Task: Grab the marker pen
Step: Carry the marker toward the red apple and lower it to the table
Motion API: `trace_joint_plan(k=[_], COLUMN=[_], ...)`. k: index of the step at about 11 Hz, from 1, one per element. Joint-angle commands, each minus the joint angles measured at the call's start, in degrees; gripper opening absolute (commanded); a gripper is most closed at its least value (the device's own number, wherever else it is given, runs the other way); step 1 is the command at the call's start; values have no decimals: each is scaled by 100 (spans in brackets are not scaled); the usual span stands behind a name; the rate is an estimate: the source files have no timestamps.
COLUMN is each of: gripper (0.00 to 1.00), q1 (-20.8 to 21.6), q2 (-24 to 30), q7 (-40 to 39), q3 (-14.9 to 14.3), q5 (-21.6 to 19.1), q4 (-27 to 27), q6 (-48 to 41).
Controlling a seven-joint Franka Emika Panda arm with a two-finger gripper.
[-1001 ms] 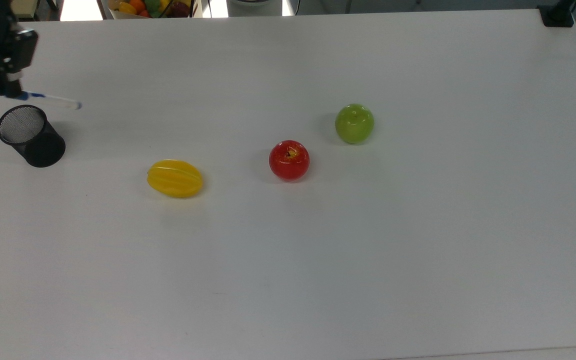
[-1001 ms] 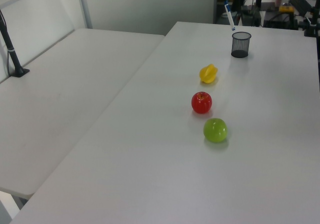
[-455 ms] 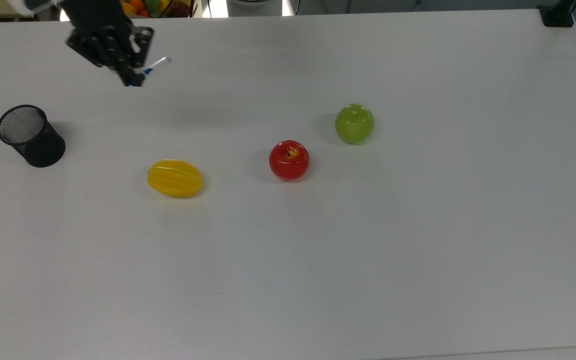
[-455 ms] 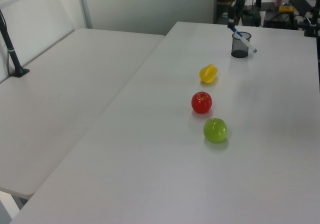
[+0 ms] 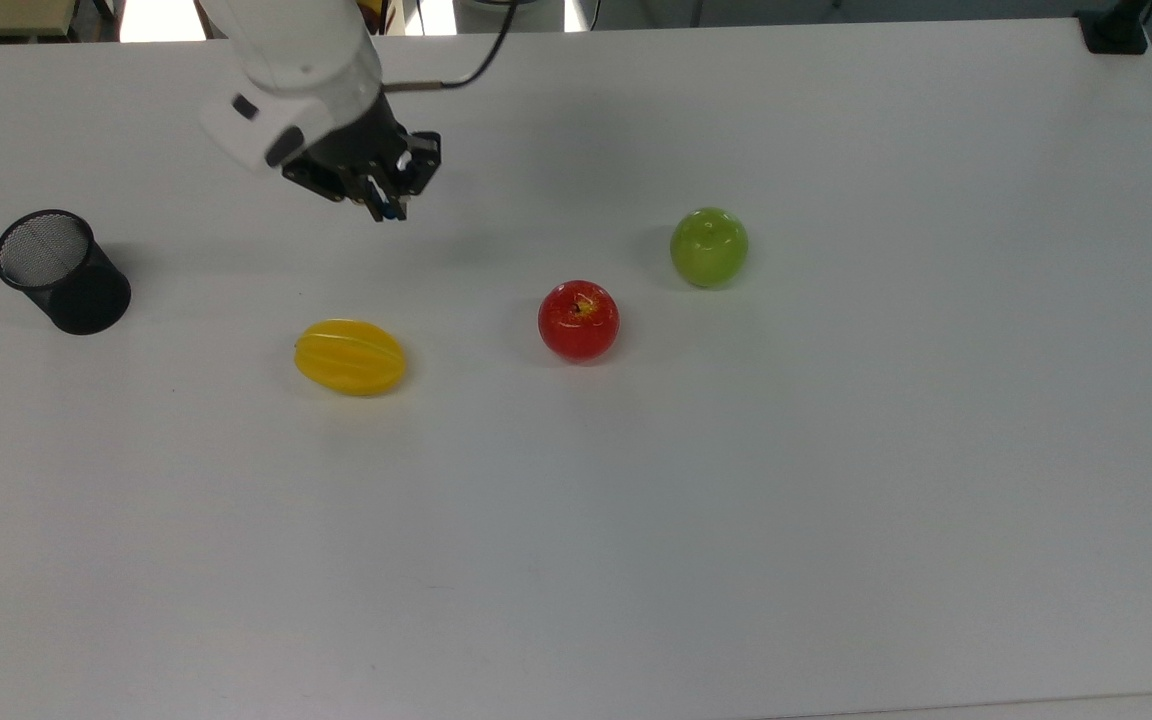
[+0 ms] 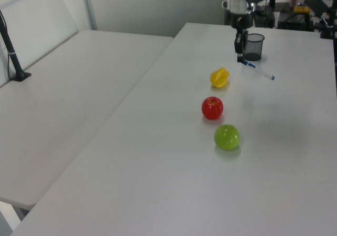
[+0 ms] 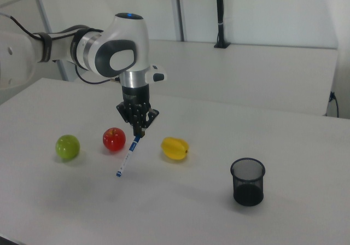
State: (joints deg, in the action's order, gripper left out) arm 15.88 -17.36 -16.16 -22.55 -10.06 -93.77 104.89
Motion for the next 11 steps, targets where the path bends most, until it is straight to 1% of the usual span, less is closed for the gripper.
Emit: trace_joint_plan(k=[1,4,6,8,10,11], gripper=[9,10,10,11,13,16], q1=[196,205,240,249,311,320], q2=[-355,-575,-716,-734,-778,-778], q7=[104,183,192,184,192,201], q3=[40,207,365,401,410,401], q5=[206,338,557,584,654,655], q4=[43,34,-36,-194,-291,-369], q6=[-101,-74,-127,-127,-127,-110])
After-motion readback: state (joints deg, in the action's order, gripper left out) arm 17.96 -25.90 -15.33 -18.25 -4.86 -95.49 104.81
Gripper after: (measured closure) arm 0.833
